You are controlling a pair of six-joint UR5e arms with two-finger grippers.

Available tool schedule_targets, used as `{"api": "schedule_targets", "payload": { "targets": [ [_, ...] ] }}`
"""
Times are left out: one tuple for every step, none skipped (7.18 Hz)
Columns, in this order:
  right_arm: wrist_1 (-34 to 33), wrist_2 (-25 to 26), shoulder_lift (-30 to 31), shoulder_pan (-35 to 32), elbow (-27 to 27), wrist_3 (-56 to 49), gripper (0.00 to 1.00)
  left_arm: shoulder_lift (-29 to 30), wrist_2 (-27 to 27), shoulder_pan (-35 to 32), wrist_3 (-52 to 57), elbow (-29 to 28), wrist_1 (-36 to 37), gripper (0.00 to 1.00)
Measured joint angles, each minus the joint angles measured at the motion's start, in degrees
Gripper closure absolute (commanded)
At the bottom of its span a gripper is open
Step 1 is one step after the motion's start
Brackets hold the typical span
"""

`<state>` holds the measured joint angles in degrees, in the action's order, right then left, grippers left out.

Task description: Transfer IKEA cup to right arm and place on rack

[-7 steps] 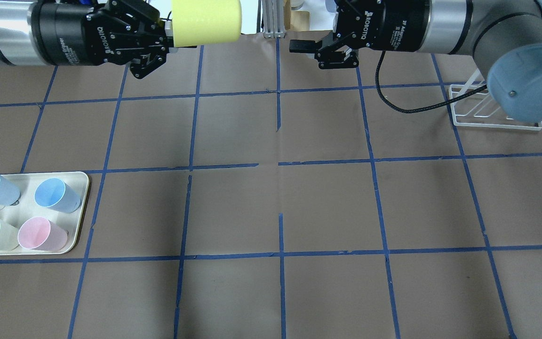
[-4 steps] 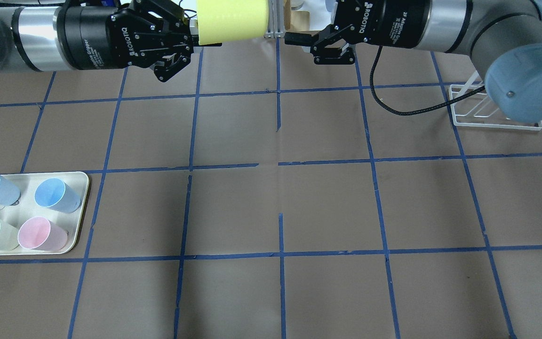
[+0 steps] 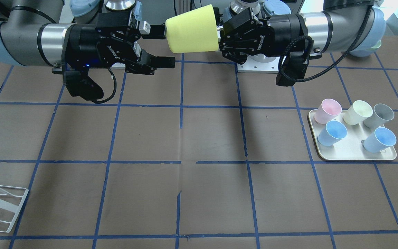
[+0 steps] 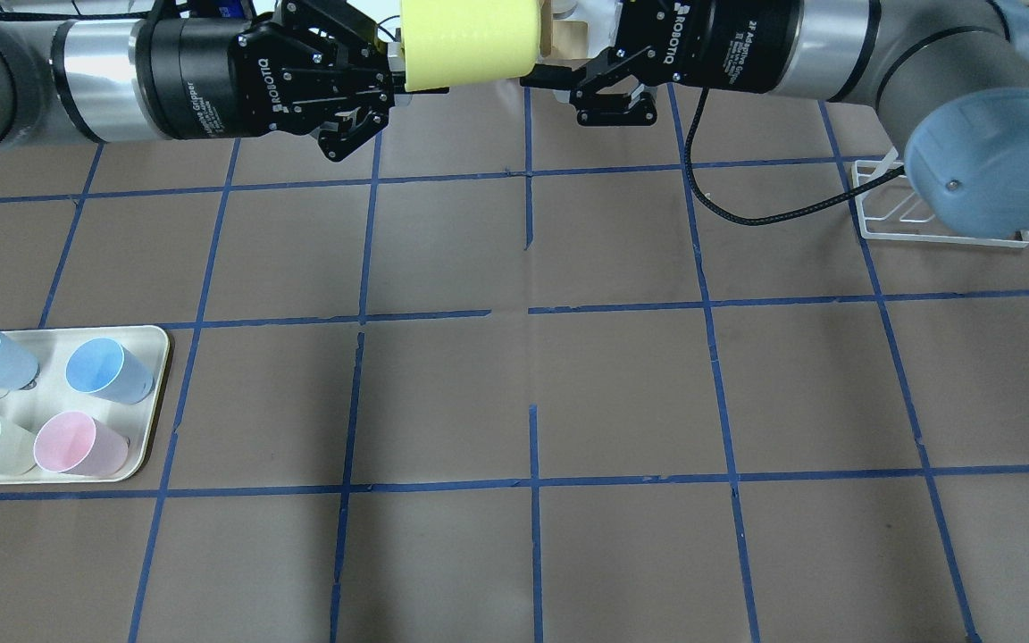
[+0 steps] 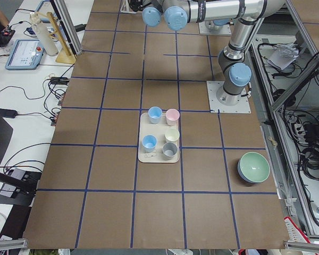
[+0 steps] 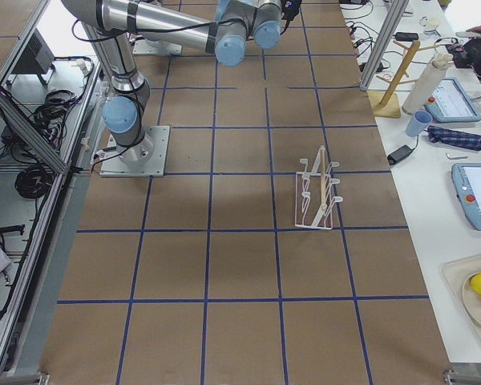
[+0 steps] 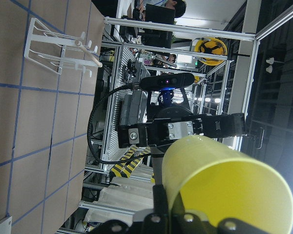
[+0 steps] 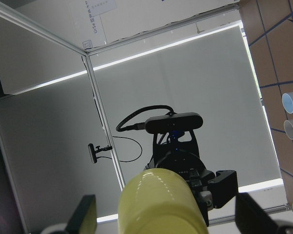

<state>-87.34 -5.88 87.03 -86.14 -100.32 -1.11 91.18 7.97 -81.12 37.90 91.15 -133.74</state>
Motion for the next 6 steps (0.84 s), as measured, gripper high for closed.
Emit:
{"api": "schedule_targets", "payload": {
  "targets": [
    [0.22, 0.0, 0.03, -0.28, 0.02, 0.47, 0.0, -0.05, -0.02, -0.08, 0.08, 0.19, 0.07, 1.0],
    [0.39, -0.01, 0.15, -0.38, 0.04, 1.6, 0.02, -0.09, 0.0, -0.12, 0.22, 0.57, 0.19, 1.0],
    [0.51, 0.01, 0.41, -0.43, 0.0, 2.58, 0.06, -0.11, 0.02, -0.15, 0.34, 0.86, 0.27, 1.0],
    [0.59, 0.1, 0.85, -0.48, -0.04, 3.64, 0.11, -0.12, 0.0, -0.17, 0.37, 1.01, 0.3, 1.0],
    [0.6, 0.22, 1.13, -0.5, -0.08, 4.7, 0.18, -0.12, -0.04, -0.17, 0.35, 1.08, 0.32, 1.0],
    [0.6, 0.35, 1.2, -0.51, -0.12, 5.14, 0.21, -0.12, -0.05, -0.17, 0.34, 1.1, 0.32, 1.0]
  ]
}}
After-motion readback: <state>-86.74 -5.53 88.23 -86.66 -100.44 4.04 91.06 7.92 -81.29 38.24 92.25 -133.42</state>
